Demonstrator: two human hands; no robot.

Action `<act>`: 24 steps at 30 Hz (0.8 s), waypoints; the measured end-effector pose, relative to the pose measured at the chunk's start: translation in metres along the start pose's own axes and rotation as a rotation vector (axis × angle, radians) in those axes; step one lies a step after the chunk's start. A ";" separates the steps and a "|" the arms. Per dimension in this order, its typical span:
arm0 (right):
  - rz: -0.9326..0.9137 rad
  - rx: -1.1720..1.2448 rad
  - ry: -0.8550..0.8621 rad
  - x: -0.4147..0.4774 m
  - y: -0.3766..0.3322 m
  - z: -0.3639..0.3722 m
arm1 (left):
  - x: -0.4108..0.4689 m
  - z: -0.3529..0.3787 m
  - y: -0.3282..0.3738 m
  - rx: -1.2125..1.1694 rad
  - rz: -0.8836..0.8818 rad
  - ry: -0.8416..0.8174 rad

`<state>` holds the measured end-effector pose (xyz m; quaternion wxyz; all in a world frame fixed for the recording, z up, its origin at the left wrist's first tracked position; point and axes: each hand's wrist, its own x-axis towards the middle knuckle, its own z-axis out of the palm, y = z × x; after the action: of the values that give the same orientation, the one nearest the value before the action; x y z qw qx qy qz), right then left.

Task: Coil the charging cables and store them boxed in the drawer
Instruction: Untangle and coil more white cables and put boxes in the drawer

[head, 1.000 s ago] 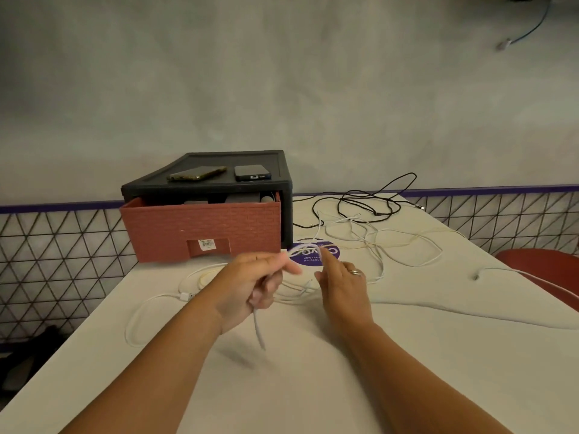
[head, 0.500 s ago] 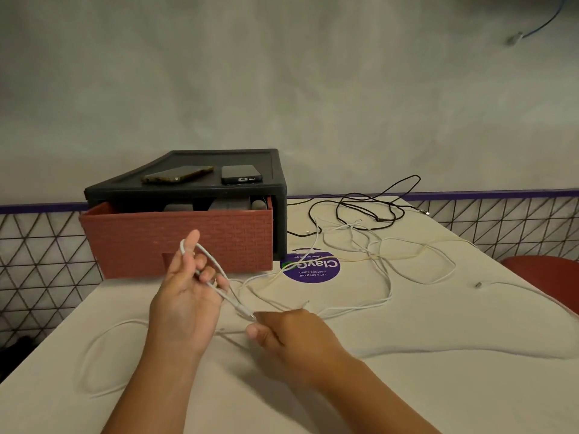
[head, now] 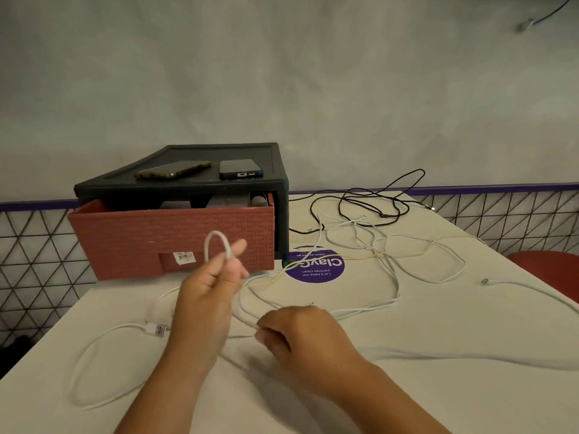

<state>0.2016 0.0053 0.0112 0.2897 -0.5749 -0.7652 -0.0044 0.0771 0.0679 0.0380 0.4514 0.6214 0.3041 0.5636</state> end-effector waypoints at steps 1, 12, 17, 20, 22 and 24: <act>-0.022 0.000 0.063 0.001 0.001 -0.002 | -0.003 0.003 -0.002 0.151 0.049 -0.060; -0.025 0.016 0.526 0.000 0.015 -0.026 | -0.017 0.013 -0.001 0.143 -0.051 -0.346; 0.009 0.187 0.322 -0.001 0.022 -0.031 | -0.016 0.007 0.011 -0.078 -0.258 -0.480; 0.019 0.191 0.249 -0.001 0.023 -0.029 | -0.015 0.005 0.009 -0.069 -0.209 -0.479; 0.040 0.160 0.255 -0.001 0.024 -0.028 | -0.013 0.005 0.006 -0.037 -0.154 -0.432; 0.081 0.164 0.271 -0.002 0.024 -0.028 | -0.011 0.005 0.003 -0.031 -0.124 -0.369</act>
<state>0.2350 0.0024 0.0258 0.4360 -0.5740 -0.6931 -0.0078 0.0798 0.0552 0.0364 0.5428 0.6873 0.2452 0.4157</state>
